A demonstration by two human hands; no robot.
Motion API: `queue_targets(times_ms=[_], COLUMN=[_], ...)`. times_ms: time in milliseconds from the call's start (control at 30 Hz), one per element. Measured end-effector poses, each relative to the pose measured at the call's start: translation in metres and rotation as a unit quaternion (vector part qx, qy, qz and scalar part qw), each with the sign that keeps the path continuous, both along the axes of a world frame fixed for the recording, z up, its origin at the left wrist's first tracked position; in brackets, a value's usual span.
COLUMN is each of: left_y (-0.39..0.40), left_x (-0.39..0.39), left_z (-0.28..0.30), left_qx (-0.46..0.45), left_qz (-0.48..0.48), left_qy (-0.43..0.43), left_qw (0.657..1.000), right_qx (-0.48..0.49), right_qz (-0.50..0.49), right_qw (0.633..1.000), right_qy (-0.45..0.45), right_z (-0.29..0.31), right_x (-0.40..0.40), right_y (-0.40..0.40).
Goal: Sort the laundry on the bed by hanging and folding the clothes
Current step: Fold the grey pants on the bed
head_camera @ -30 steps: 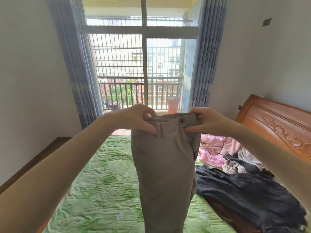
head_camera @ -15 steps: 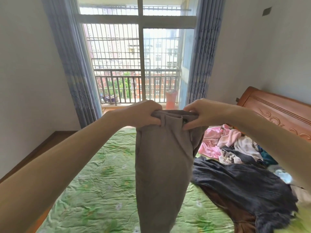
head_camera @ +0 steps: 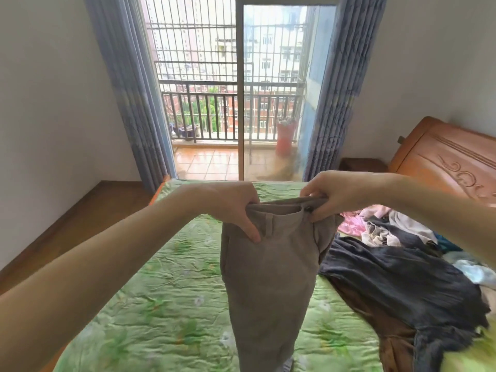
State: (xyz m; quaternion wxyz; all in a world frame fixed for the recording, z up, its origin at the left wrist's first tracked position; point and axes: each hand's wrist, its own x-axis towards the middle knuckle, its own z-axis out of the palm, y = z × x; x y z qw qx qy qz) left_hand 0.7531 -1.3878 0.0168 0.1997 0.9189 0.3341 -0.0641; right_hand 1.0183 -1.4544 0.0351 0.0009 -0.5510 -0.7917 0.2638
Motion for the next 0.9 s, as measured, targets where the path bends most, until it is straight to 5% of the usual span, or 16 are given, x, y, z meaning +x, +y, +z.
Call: queue_targets(times_ms=[167, 300, 500, 600, 767, 900], left_y=[-0.016, 0.021, 0.125, 0.168, 0.205, 0.208], left_x=[0.0, 0.002, 0.005, 0.014, 0.047, 0.059], left_z=[-0.055, -0.066, -0.079, -0.065, 0.015, 0.062], left_qx=[-0.203, -0.229, -0.203, -0.023, 0.219, 0.305], left_qz=[-0.017, 0.015, 0.175, 0.234, 0.285, 0.212], left_qy=[0.123, 0.164, 0.039, -0.064, -0.319, -0.411], left_qw=[0.971, 0.959, 0.963, 0.97, 0.877, 0.832], right_qx=[-0.314, -0.322, -0.065, 0.082, 0.41, 0.553], right_qz=[0.043, -0.003, -0.09, -0.113, -0.192, -0.18], right_qw=[0.948, 0.946, 0.994, 0.99, 0.89, 0.813], right_qy=[-0.014, 0.015, -0.019, -0.029, 0.045, 0.035], right_z=[-0.052, -0.07, -0.075, -0.054, 0.037, 0.081], right_x=[-0.007, -0.008, 0.003, 0.01, 0.024, 0.039], right_y=[-0.005, 0.026, 0.128, 0.173, 0.218, 0.209])
